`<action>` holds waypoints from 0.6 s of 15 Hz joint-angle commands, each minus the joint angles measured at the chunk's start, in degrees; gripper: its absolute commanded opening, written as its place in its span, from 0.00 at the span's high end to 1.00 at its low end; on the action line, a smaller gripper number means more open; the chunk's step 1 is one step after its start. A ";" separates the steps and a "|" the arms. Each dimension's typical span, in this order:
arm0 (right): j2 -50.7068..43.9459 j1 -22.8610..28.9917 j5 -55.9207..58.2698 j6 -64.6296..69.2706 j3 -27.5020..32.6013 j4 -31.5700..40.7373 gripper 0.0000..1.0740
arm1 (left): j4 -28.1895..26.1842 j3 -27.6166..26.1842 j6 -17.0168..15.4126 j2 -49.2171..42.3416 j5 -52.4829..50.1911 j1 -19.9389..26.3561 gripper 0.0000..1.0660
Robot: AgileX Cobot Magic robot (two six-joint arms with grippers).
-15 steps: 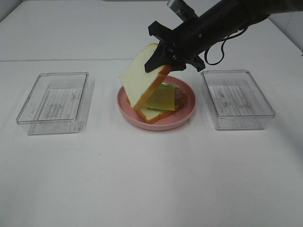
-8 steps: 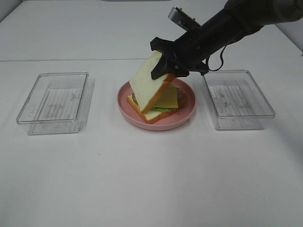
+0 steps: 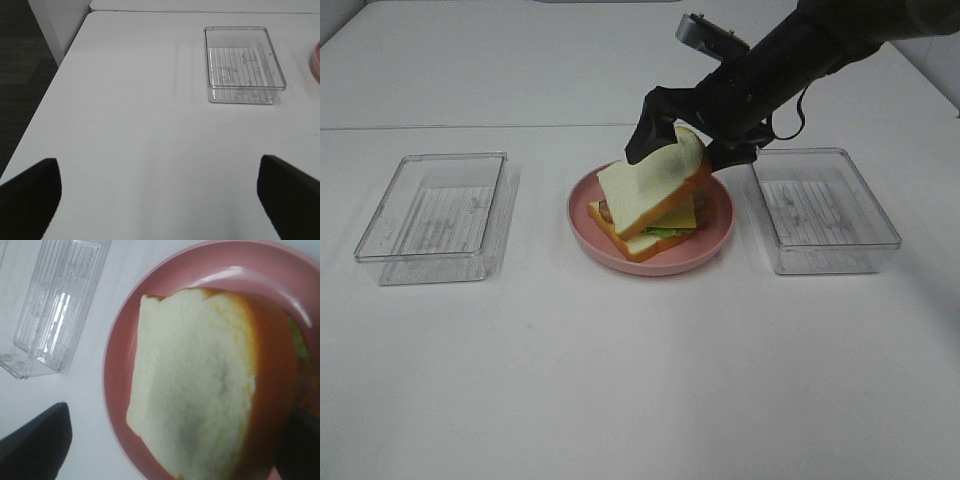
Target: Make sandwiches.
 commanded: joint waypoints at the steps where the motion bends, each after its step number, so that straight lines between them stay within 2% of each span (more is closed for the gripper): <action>1: -2.29 0.06 1.32 3.27 -2.23 -8.31 0.09 | -0.40 0.17 -0.11 -0.86 -0.17 0.00 0.06; 2: -3.04 0.06 1.89 5.56 -3.09 -13.12 0.09 | -0.40 0.17 -0.11 -0.86 -0.17 0.00 0.06; 3: -3.32 0.06 2.12 6.47 -3.44 -14.90 0.09 | -0.40 0.17 -0.11 -0.86 -0.17 0.00 0.06; 4: -5.21 0.06 5.33 10.03 -5.50 -22.40 0.09 | -0.40 0.17 -0.11 -0.86 -0.17 0.00 0.06; 7: -7.73 0.06 12.26 14.27 -8.25 -27.22 0.09 | -0.40 0.17 -0.11 -0.86 -0.17 0.00 0.06; 8: -11.57 0.06 22.46 19.48 -9.11 -32.60 0.09 | -0.40 0.17 -0.11 -0.86 -0.17 0.00 0.06; 9: -12.72 0.06 24.47 21.43 -9.11 -35.01 0.09 | -0.40 0.17 -0.11 -0.86 -0.17 0.00 0.06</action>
